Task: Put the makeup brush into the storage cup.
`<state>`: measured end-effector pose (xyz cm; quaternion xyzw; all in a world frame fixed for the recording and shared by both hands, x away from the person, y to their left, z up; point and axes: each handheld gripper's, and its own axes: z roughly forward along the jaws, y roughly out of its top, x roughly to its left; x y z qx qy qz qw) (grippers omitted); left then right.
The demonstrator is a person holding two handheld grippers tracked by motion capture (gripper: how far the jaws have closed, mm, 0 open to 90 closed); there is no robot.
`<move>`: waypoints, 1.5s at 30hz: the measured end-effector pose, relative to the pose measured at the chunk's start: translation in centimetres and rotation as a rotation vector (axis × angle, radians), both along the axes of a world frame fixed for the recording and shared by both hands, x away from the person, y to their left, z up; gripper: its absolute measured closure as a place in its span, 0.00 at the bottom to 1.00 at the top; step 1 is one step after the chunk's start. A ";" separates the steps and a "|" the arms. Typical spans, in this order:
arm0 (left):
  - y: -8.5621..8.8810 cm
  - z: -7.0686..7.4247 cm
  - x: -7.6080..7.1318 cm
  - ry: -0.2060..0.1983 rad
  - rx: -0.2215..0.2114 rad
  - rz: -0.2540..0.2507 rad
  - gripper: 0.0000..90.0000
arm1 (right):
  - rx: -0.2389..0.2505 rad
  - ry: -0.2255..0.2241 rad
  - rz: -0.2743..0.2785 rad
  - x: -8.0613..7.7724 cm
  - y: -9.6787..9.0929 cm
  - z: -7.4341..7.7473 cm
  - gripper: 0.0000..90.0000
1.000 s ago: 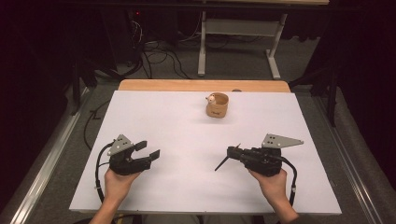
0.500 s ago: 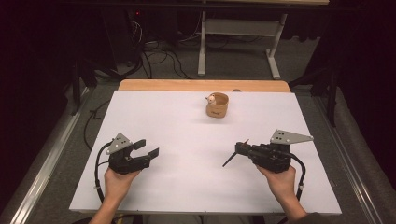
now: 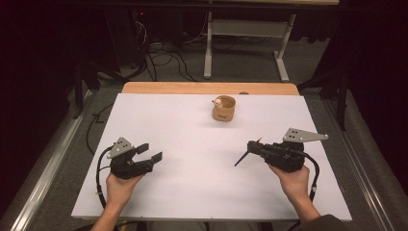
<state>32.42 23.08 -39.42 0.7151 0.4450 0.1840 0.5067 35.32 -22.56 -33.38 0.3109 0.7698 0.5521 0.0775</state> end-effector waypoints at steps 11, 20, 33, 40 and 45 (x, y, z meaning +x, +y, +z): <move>-0.1 0.0 0.0 0.003 0.002 -0.002 0.37 | -0.018 -0.004 -0.032 0.8 -0.5 0.4 0.95; -0.2 -0.1 0.0 0.003 0.015 -0.003 0.38 | -0.032 -0.007 -0.054 1.7 -0.8 0.9 0.95; -0.2 -0.1 0.0 0.000 0.009 -0.002 0.38 | -0.042 -0.012 -0.074 2.9 -0.8 1.6 0.94; -0.1 0.0 -0.1 0.000 0.004 0.000 0.38 | -0.060 -0.010 -0.091 3.6 -0.7 2.0 0.94; -0.1 -0.1 -0.1 0.000 0.006 0.000 0.38 | -0.067 -0.011 -0.098 4.2 -0.5 2.2 0.94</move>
